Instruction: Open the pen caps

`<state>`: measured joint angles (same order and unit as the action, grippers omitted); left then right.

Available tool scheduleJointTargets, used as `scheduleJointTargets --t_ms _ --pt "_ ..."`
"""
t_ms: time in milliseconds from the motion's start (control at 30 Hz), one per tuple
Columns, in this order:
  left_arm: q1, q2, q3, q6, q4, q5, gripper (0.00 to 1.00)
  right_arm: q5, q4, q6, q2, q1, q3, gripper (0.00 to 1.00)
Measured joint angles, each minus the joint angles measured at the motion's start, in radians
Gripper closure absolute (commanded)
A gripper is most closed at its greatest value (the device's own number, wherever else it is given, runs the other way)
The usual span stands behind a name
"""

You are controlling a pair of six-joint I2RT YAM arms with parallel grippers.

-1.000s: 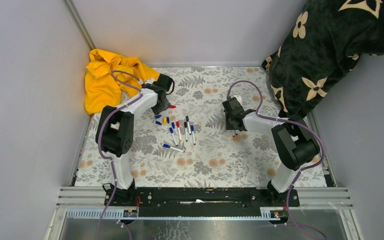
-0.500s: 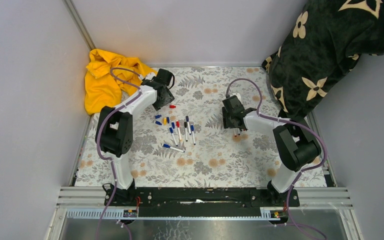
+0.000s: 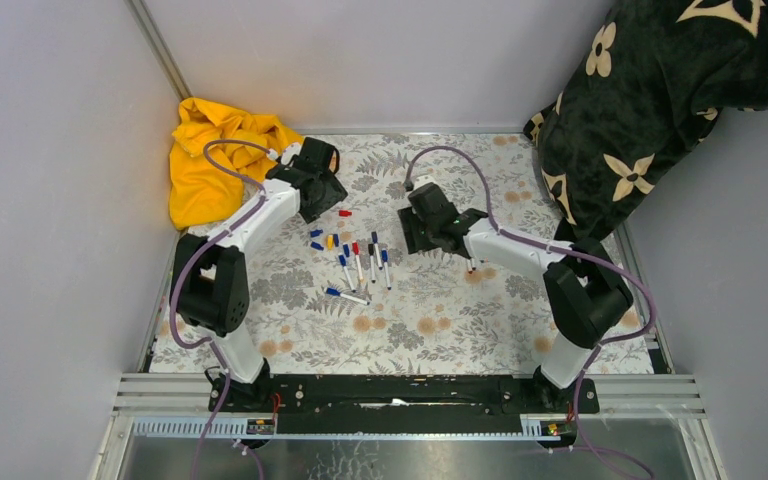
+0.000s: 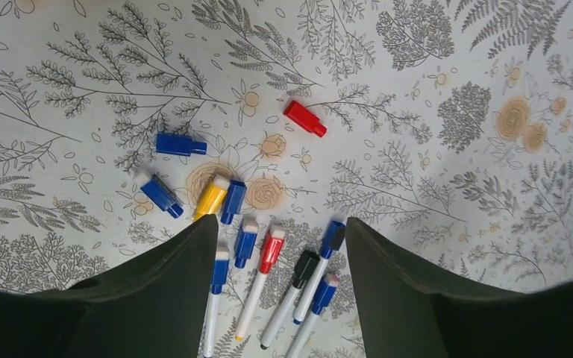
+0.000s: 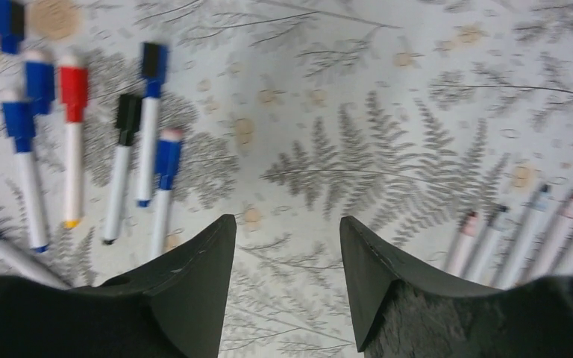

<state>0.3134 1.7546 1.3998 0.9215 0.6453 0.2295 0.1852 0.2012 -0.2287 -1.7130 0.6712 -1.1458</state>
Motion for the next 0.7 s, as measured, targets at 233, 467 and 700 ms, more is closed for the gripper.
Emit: scheduleJointTargets --t_ms 233,467,700 --pt "0.000 -0.059 -0.045 0.008 -0.009 -0.022 0.29 -0.031 0.016 -0.031 -0.067 0.125 -0.029 0.40" --pt "0.000 -0.104 -0.074 0.007 -0.013 -0.026 0.29 -0.040 0.045 -0.070 -0.123 0.168 -0.035 0.40" --pt "0.000 -0.116 -0.084 0.007 -0.019 -0.026 0.29 -0.040 0.057 -0.090 -0.164 0.188 -0.069 0.40"
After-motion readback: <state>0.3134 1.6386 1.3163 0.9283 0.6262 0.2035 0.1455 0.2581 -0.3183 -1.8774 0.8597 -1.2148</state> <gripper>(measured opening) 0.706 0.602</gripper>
